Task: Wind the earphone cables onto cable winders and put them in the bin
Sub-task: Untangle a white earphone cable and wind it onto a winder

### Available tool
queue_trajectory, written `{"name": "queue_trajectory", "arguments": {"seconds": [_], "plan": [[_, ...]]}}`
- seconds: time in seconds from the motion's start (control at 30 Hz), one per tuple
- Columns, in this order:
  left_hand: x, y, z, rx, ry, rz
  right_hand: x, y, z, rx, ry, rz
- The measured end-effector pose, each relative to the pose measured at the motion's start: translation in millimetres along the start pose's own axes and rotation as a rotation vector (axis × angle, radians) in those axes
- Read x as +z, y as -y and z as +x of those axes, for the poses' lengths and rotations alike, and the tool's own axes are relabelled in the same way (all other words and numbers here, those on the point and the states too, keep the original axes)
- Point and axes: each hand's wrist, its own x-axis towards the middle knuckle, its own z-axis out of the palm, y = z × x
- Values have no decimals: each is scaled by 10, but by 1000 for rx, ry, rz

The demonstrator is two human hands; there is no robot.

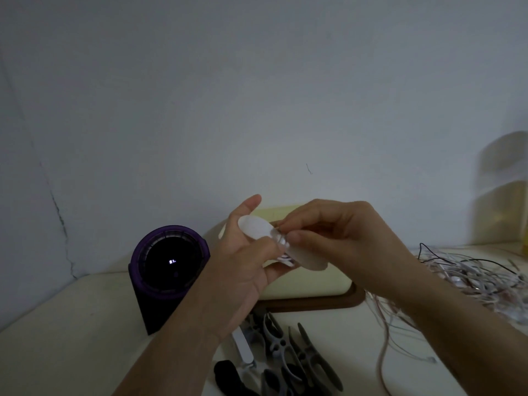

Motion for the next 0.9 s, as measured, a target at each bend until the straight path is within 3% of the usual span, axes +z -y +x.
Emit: {"name": "queue_trajectory", "arguments": {"seconds": [0.13, 0.27, 0.6, 0.9], "plan": [[16, 14, 27, 102, -46, 179, 20, -36, 26, 198, -63, 131], [4, 52, 12, 169, -44, 360, 31, -5, 25, 408, 53, 359], [13, 50, -23, 219, -13, 494, 105, 14, 29, 456, -51, 450], [-9, 26, -19, 200, 33, 554, 82, -60, 39, 491, -18, 579]]}}
